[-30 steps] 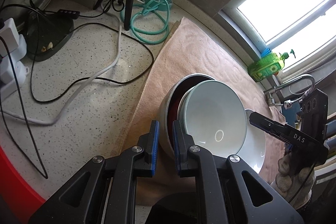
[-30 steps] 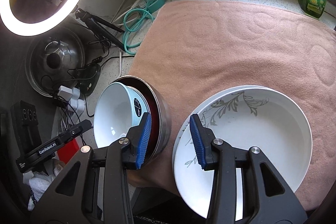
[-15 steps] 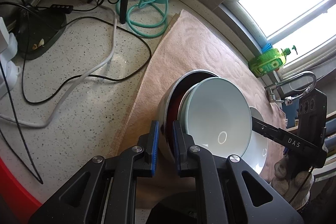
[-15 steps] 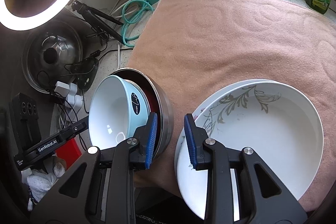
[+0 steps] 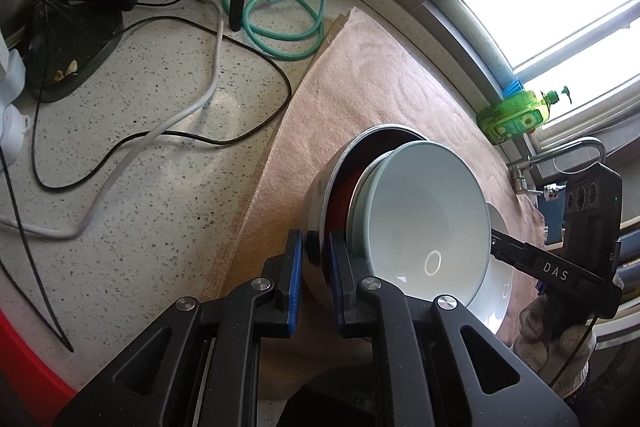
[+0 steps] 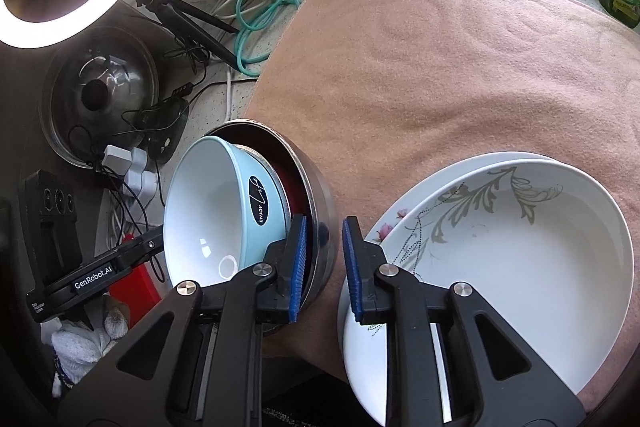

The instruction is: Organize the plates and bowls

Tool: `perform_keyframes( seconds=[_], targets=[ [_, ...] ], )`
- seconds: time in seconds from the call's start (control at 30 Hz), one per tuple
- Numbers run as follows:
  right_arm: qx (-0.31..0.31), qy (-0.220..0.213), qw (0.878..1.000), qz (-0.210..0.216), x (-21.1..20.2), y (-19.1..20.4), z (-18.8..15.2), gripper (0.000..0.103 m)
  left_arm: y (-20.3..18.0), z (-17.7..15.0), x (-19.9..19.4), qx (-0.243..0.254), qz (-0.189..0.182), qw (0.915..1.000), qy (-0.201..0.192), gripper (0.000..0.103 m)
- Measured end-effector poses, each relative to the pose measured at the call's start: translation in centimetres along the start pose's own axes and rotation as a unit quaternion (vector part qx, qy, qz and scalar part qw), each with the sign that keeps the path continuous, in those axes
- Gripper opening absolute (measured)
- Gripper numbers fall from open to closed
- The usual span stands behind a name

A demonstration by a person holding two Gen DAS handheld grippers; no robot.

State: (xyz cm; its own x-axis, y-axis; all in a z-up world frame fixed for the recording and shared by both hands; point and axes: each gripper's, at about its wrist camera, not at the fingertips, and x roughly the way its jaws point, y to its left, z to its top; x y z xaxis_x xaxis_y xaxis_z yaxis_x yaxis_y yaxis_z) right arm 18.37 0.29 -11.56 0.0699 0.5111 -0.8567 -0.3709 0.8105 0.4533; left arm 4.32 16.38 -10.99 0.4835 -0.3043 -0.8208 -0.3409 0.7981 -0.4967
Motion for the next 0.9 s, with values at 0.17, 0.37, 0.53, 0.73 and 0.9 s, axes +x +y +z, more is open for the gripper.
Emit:
perform_keyframes(
  seconds=[0.17, 0.37, 0.53, 0.73, 0.9],
  targets=[
    [0.004, 0.004, 1.000, 0.006, 0.4, -0.1, -0.1, 0.013, 0.1, 0.1, 0.1, 0.001, -0.003, 1.0000, 0.001, 0.010],
    [0.001, 0.005, 1.000, -0.003, 0.3, 0.2, 0.0, 0.013, -0.2, 0.1, 0.0, 0.003, 0.001, 1.0000, 0.000, 0.009],
    [0.003, 0.003, 1.000, -0.007, 0.2, 0.3, 0.1, 0.013, -0.6, 0.1, 0.0, 0.010, 0.008, 0.9999, -0.001, 0.009],
    [0.004, -0.007, 1.000, -0.011, -0.2, 0.5, 0.3, 0.013, -0.9, 0.5, -0.2, 0.019, 0.009, 0.9998, -0.005, 0.009],
    [0.007, -0.016, 1.000, -0.016, -1.0, 0.6, 0.3, 0.013, -1.2, 0.6, -0.3, 0.017, 0.004, 0.9998, -0.005, 0.009]
  ],
)
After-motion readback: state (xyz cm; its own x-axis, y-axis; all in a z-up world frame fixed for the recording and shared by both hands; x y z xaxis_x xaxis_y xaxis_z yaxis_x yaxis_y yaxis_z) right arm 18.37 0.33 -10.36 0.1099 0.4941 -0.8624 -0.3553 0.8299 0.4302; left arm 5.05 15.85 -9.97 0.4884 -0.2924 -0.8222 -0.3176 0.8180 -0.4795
